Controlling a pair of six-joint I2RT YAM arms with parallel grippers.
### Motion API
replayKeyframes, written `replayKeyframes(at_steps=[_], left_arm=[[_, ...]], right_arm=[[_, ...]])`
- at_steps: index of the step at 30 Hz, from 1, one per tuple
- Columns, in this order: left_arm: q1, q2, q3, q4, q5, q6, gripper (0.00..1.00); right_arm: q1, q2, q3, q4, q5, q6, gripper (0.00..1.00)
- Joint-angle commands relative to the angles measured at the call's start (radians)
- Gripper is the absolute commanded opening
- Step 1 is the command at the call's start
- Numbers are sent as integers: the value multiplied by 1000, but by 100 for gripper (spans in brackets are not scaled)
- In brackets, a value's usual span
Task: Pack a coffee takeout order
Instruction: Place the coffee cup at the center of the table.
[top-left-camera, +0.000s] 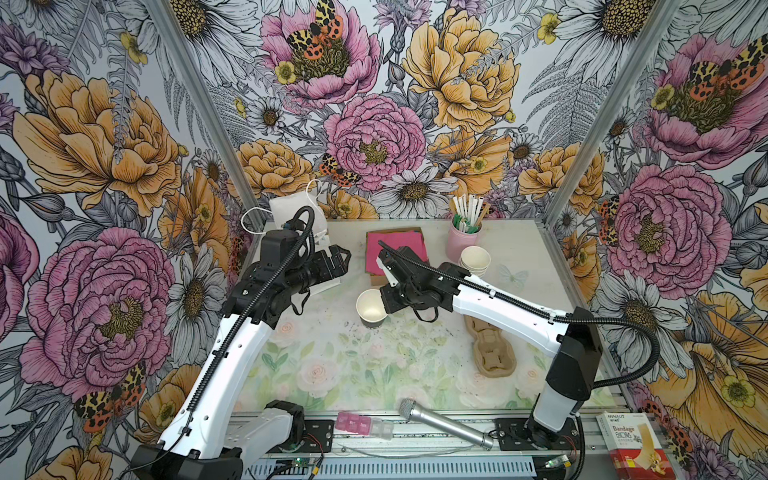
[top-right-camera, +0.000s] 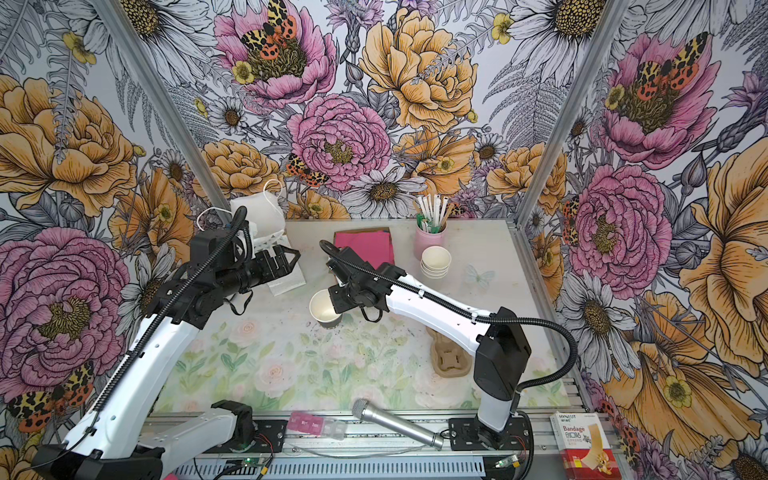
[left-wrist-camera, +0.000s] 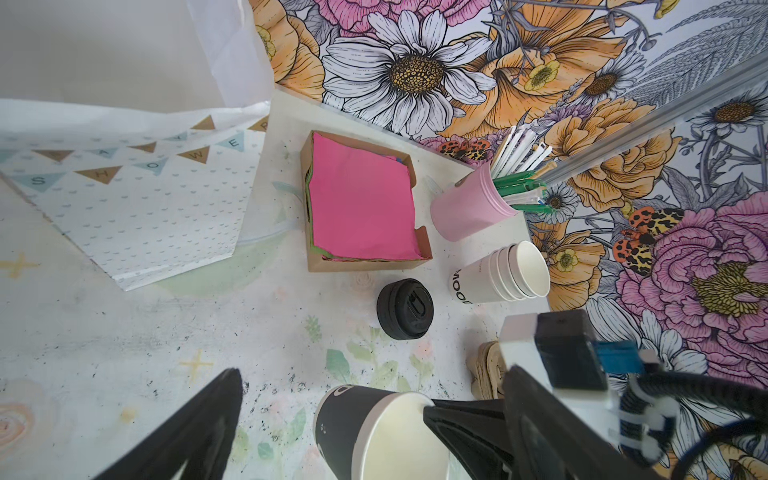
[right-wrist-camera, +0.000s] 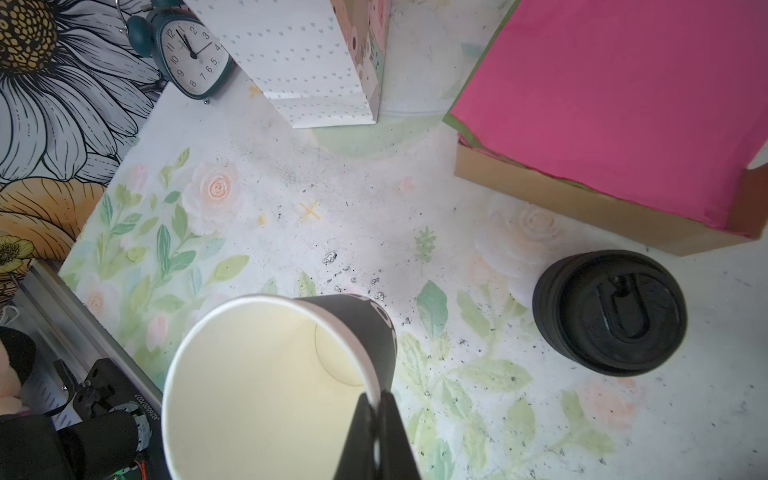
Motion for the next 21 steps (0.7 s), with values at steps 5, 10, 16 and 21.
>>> replayKeyframes(at_steps=[5,10,16,21], left_arm=[[7,-65,-69,-23,55,-21,99],[6,-72,-86,-23,64,-34,99],[0,-64,-90,-23,72,-35,99],[-8,-61,-97,-23,73,-42,99]], right_arm=[[23,2,-87,71,26,40,0],[36,-17,-152,107,35,60,0],[37,-18,-207,147,38,71,0],[39,-18,-221,156,40,76,0]])
